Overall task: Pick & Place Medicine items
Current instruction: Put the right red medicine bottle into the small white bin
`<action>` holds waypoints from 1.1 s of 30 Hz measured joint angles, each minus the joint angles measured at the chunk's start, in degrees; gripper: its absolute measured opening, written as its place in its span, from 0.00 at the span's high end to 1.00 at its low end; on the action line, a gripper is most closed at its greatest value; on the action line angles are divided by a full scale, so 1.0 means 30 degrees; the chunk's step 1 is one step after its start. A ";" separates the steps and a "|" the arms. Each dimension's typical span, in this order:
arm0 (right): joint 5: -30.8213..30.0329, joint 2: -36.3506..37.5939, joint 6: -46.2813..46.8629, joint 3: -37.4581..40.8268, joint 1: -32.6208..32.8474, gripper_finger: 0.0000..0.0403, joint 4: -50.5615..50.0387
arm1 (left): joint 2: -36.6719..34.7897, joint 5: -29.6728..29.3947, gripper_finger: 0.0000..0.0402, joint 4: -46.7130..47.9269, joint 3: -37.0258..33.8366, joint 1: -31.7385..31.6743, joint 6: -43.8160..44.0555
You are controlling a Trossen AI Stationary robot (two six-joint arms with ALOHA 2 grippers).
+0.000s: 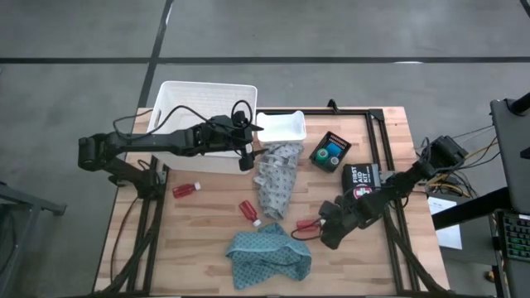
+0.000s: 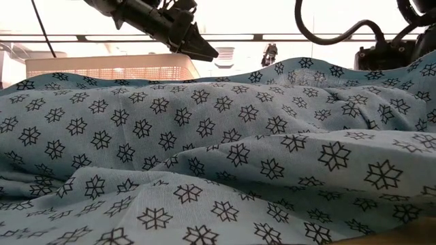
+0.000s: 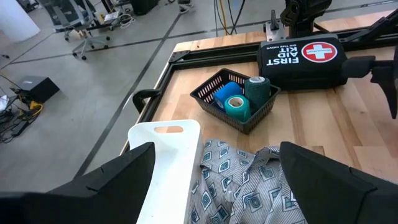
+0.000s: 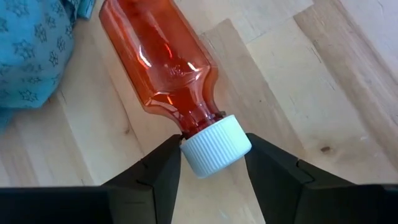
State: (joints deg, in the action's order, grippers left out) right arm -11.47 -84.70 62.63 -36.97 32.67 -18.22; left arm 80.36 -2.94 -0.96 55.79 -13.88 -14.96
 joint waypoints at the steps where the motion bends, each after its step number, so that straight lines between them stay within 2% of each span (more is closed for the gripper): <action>1: -0.0003 0.0087 0.0293 0.0000 0.0000 0.59 -0.0058 | 0.0000 0.0001 0.14 0.0003 0.0000 0.0003 0.0000; 25: -0.0176 0.0931 0.0245 -0.0099 0.0000 0.52 -0.1355 | -0.0001 0.0002 0.13 0.0350 0.0000 0.0003 0.0000; 29: -0.0217 0.1072 -0.1236 -0.0358 0.0000 0.47 -0.2281 | -0.0007 0.0007 0.14 0.0353 0.0000 0.0004 0.0000; 33: -0.0256 0.1112 -0.4669 -0.0768 -0.0006 0.39 -0.2919 | -0.0002 0.0003 0.13 0.0360 0.0000 0.0000 -0.0002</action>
State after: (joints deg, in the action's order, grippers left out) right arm -12.24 -81.36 48.62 -39.28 32.65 -26.97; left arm 80.35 -2.93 0.12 55.79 -13.88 -14.97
